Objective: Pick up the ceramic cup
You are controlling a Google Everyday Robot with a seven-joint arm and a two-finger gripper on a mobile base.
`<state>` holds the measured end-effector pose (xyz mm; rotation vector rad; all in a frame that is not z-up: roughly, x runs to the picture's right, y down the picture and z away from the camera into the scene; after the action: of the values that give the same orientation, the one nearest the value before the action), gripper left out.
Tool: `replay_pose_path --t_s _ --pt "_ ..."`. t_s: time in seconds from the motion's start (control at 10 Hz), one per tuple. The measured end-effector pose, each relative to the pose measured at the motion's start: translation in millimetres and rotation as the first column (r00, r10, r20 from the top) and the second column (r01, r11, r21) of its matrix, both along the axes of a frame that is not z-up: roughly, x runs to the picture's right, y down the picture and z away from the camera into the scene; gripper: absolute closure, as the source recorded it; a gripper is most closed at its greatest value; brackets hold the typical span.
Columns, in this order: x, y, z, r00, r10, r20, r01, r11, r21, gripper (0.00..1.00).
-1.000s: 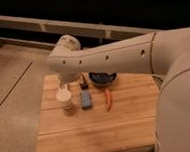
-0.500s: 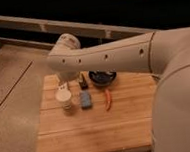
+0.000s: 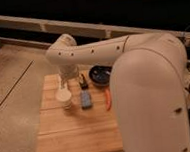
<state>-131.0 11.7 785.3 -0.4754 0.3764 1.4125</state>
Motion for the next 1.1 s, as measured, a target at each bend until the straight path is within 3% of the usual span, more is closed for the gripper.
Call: replay_pose_path --t_s 0.2,0.3,0.5,0.9,1.1 --pt "-17.8 16.8 11.3 1.000 -0.008 0.008 0.008 0.9980 -0.062 0.35" --pt "-26.0 32.8 17.7 1.000 -0.014 0.007 0.014 0.9936 -0.112 0.35" --pt "-17.6 45.5 22.2 0.999 -0.034 -0.033 0.028 0.9869 -0.159 0.35" --pt "29.3 46.2 23.0 0.982 -0.024 -0.186 -0.014 0.9791 -0.203 0.35" --pt "18.4 48.5 32.4 0.982 -0.057 -0.180 0.014 0.9728 -0.231 0.35"
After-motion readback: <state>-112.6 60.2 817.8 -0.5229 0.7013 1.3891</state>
